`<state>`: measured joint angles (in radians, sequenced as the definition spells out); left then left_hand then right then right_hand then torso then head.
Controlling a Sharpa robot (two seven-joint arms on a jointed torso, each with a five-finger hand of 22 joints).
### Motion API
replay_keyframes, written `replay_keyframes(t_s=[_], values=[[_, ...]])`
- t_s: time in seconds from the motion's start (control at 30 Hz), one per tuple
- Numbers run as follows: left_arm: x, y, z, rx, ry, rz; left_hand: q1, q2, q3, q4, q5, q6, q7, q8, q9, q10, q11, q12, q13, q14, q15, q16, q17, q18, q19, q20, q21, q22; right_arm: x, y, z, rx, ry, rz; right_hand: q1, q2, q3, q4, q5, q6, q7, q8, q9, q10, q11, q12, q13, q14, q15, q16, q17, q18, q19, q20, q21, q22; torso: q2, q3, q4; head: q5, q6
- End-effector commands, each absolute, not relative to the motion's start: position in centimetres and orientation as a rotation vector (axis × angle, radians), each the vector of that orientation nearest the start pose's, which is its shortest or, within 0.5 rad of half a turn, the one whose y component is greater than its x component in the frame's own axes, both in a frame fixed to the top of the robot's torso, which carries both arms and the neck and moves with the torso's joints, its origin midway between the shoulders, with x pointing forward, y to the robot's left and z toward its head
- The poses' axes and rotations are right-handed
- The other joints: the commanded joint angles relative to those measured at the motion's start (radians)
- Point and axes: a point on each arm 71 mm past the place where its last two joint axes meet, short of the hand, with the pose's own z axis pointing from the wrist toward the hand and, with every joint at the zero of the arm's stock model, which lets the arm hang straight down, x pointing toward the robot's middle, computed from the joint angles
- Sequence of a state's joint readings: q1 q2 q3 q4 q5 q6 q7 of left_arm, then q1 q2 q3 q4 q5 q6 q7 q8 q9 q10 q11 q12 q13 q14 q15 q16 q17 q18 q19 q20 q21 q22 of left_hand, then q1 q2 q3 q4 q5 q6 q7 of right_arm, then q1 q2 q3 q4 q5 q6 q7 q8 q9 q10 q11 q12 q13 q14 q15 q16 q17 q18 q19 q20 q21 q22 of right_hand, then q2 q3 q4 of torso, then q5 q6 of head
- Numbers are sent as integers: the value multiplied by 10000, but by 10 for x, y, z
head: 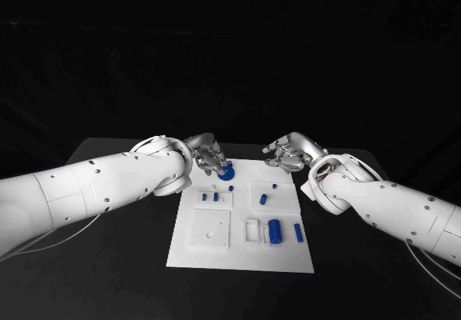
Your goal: Assemble the parts on the task board
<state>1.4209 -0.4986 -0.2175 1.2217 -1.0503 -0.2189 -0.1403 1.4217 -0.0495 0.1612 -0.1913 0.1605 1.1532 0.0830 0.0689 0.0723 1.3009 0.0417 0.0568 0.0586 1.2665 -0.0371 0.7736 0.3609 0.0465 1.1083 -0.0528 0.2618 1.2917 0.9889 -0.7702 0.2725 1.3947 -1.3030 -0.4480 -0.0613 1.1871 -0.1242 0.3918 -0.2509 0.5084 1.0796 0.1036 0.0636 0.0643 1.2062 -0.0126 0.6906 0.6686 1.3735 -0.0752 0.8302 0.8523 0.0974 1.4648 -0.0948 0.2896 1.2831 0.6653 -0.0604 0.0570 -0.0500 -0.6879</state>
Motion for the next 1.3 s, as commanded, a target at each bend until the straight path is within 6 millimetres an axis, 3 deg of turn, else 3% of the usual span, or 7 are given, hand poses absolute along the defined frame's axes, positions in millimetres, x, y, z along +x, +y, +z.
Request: replay_keyframes(t_s=[0.03,0.2,0.27,0.43,0.63,0.87,1.3], values=[[546,100,-149,2239,16824,-7768,-182,-25,-190,57,-53,6,-106,-48,-48,-102,11,28,9,29,43,-65,37,59,210,49,-322,-289,514,-223,-180,3086,14571,7919,-12,-99,121,-2,-50,-76,31,-21,-13,11,21,-804,-763,-113,14,-256,-337,153,-108,31,-466,-265,17,-8,-9,-4,37],[547,92,-157,2958,16463,-7550,-92,63,-249,-28,42,39,-103,-56,-56,-207,28,28,9,110,15,-23,134,31,510,-21,-587,-340,514,-224,-180,3311,14488,8001,24,-106,267,19,-93,-102,72,-67,-26,703,143,-3632,-3635,-186,96,-224,-706,162,15,77,-812,-585,30,0,-7,0,65],[549,90,-160,3206,16302,-7398,-68,97,-230,-79,103,52,-66,-56,-57,-247,47,21,6,152,11,30,178,50,558,-31,-586,-218,515,-225,-180,3380,14463,8038,79,-19,105,65,-151,-77,109,-7,-7,914,341,-4715,-4854,-272,176,-148,-834,201,41,153,-922,-632,43,7,-12,-35,71],[552,86,-169,3737,16443,-6972,-192,30,-231,-159,44,-363,-20,-76,-94,-707,171,16,3,409,34,586,418,86,699,-26,-553,120,514,-224,-180,3452,14437,8115,-32,-33,209,77,-143,-134,183,-16,-11,1005,538,-5840,-6012,-304,309,-16,-966,357,85,275,-993,-609,102,17,-53,-23,159],[554,80,-179,4241,16706,-6721,-338,-21,-152,-162,99,-430,-127,-57,-78,-830,136,20,6,251,-45,1790,665,79,879,-66,-539,371,514,-223,-179,3467,14419,8196,-204,-115,536,119,-134,-136,222,-16,-9,581,728,-6272,-6070,-265,412,113,-1082,518,170,382,-1014,-571,158,31,-94,-23,175],[554,77,-190,4583,17211,-6497,-466,-24,-109,-117,95,-350,-131,-61,-77,-919,158,11,2,109,-41,2497,401,79,991,-66,-513,379,513,-221,-177,3463,14399,8265,-248,-182,648,171,-125,-150,233,-17,-9,486,756,-6281,-6076,-223,427,186,-1222,592,247,423,-1050,-573,233,52,-153,-30,185],[554,76,-207,4840,17913,-6199,-384,-12,-229,-6,93,-436,-98,-65,-90,-1670,228,4,-10,16,-49,2747,-170,72,984,-62,-555,379,511,-217,-173,3422,14360,8417,-248,-209,660,246,-76,-182,242,-14,-8,384,782,-6287,-6080,-179,438,293,-1319,620,322,433,-1057,-565,307,52,-195,-25,219]])
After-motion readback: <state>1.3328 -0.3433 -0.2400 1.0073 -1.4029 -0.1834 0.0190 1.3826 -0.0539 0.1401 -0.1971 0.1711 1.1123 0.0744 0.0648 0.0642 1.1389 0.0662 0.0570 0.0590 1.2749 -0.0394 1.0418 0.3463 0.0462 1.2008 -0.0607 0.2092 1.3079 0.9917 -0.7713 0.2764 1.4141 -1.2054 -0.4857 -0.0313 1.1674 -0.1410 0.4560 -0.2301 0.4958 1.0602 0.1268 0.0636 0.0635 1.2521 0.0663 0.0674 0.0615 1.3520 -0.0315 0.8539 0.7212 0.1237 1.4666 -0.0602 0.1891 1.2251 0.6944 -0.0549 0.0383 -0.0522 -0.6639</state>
